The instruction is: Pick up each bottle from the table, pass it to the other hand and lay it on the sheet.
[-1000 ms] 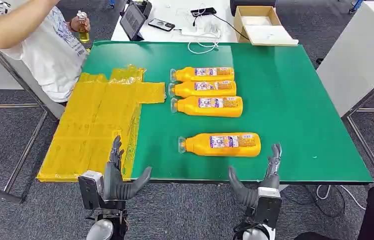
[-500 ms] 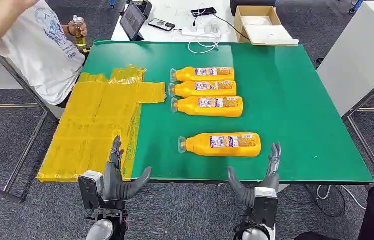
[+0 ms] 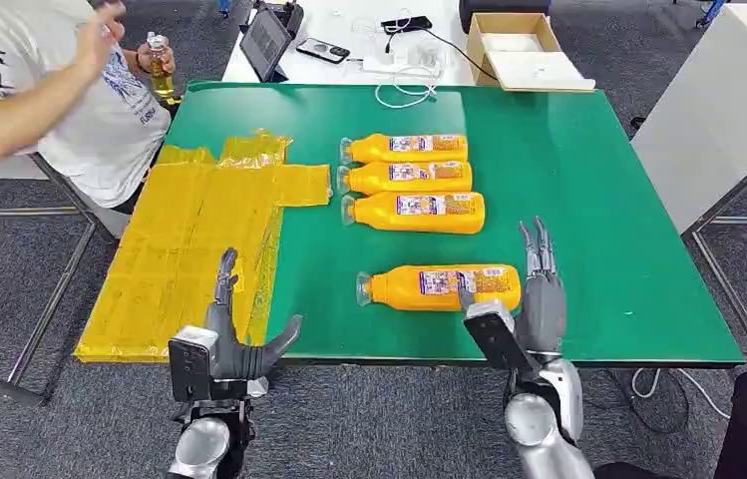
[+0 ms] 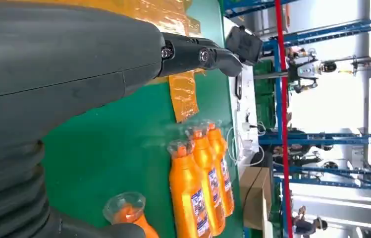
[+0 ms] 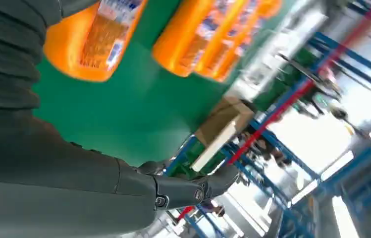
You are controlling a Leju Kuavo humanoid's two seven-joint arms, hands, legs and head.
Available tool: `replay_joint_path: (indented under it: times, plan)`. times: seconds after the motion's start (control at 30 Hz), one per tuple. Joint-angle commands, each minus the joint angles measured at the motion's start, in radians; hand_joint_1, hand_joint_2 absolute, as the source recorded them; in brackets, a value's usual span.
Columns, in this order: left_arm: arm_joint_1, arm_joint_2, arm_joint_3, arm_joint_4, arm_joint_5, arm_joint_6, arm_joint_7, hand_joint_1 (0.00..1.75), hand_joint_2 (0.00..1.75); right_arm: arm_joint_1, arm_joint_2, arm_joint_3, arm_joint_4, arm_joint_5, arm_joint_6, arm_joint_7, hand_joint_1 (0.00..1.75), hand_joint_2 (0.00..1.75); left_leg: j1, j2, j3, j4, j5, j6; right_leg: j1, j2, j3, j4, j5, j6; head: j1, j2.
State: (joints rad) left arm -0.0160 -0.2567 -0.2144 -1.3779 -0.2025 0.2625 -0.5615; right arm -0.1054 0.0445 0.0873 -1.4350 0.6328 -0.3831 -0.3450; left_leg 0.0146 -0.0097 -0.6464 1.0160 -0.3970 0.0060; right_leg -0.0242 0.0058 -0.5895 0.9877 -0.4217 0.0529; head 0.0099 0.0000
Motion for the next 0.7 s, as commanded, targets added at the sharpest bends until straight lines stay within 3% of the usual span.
replay_joint_path:
  times: [0.03,0.17,0.57,0.7]
  plan:
    - [-0.046,0.034,-0.005,0.067,-0.014,-0.004,0.006,0.0,1.75,-0.123,-0.108,0.064,0.187,0.059,0.057,0.065,0.0,1.75,0.0,0.002,0.004,-0.001,-0.001,0.0,0.001,0.001,0.004,-0.002,0.0,-0.002,0.0,0.0]
    - [-0.04,0.034,0.007,0.058,-0.028,-0.013,0.019,0.0,1.75,-0.164,-0.143,0.134,0.271,0.116,0.168,0.145,0.0,1.75,0.0,0.004,0.006,-0.001,-0.002,0.0,0.001,0.002,0.005,-0.002,-0.001,-0.003,0.0,0.0]
    - [-0.059,0.029,0.025,0.114,-0.041,-0.041,0.012,0.0,1.75,-0.226,-0.224,0.289,0.411,0.034,0.401,0.117,0.0,1.75,0.0,0.002,0.002,-0.001,-0.001,0.0,0.001,0.001,0.002,-0.001,0.0,-0.002,0.0,0.0]
    - [-0.065,0.029,0.023,0.125,-0.04,-0.046,0.01,0.0,1.75,-0.255,-0.231,0.306,0.448,0.031,0.406,0.118,0.0,1.75,0.0,0.002,0.004,-0.001,-0.001,0.0,0.001,0.0,0.004,-0.001,-0.001,-0.003,0.0,0.0]
